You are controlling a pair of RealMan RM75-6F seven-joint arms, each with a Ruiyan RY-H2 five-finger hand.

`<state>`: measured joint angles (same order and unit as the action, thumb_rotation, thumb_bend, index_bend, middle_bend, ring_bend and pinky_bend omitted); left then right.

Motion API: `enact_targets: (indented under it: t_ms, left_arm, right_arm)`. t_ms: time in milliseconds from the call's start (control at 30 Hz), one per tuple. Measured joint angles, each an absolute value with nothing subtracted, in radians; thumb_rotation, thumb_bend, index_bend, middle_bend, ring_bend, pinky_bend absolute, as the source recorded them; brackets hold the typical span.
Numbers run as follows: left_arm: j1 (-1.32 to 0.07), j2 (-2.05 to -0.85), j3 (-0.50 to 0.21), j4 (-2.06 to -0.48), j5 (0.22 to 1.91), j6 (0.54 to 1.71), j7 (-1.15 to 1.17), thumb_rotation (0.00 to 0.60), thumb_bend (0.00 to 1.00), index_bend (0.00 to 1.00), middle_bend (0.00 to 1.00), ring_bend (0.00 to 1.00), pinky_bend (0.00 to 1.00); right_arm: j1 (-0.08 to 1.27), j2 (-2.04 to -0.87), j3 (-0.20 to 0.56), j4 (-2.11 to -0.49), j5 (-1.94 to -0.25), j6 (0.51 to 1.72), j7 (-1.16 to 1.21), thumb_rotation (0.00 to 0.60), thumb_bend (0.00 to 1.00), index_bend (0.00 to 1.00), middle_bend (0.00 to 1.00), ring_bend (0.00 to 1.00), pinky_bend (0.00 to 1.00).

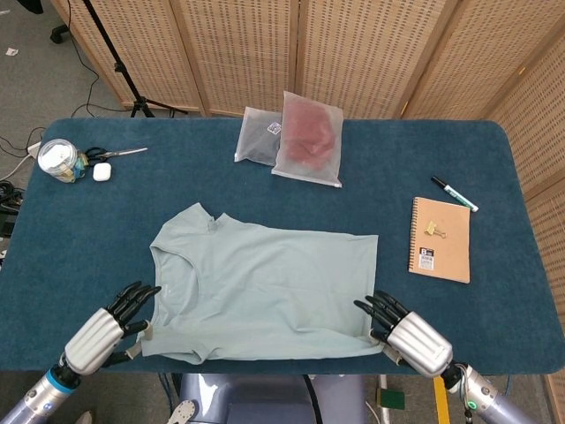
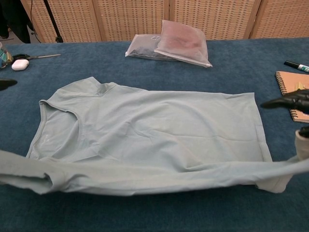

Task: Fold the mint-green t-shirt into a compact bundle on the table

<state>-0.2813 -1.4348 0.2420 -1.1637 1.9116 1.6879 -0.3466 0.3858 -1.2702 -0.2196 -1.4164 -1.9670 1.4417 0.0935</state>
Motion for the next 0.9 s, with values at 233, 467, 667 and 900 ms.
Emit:
enact_targets:
  t_ms: [233, 467, 667, 900]
  left_arm:
    - [-0.359, -1.367, 0.144, -1.291, 1.793, 1.537, -0.317, 0.600, 0.62, 0.75, 0.00, 0.00, 0.00]
    - [-0.466, -1.331, 0.048, -1.353, 1.669, 1.315, -0.235, 0.600, 0.62, 0.75, 0.00, 0.00, 0.00]
    - [-0.551, -1.339, -0.026, -1.331, 1.567, 1.166, -0.187, 0.600, 0.62, 0.75, 0.00, 0.00, 0.00]
    - [-0.614, -1.382, -0.071, -1.254, 1.504, 1.058, -0.177, 0.600, 0.62, 0.75, 0.00, 0.00, 0.00]
  right_arm:
    - [0.434, -1.249, -0.142, -1.455, -1.846, 1.353, 0.142, 0.600, 0.85, 0.65, 0.05, 0.00, 0.00]
    - [0.511, -1.256, -0.052, -1.476, -1.678, 1.167, 0.165, 0.600, 0.85, 0.65, 0.05, 0.00, 0.00]
    - [0.580, -1.288, 0.028, -1.444, -1.553, 1.038, 0.178, 0.600, 0.85, 0.65, 0.05, 0.00, 0.00]
    - [0.633, -1.336, 0.079, -1.369, -1.458, 0.937, 0.183, 0.600, 0.85, 0.65, 0.05, 0.00, 0.00]
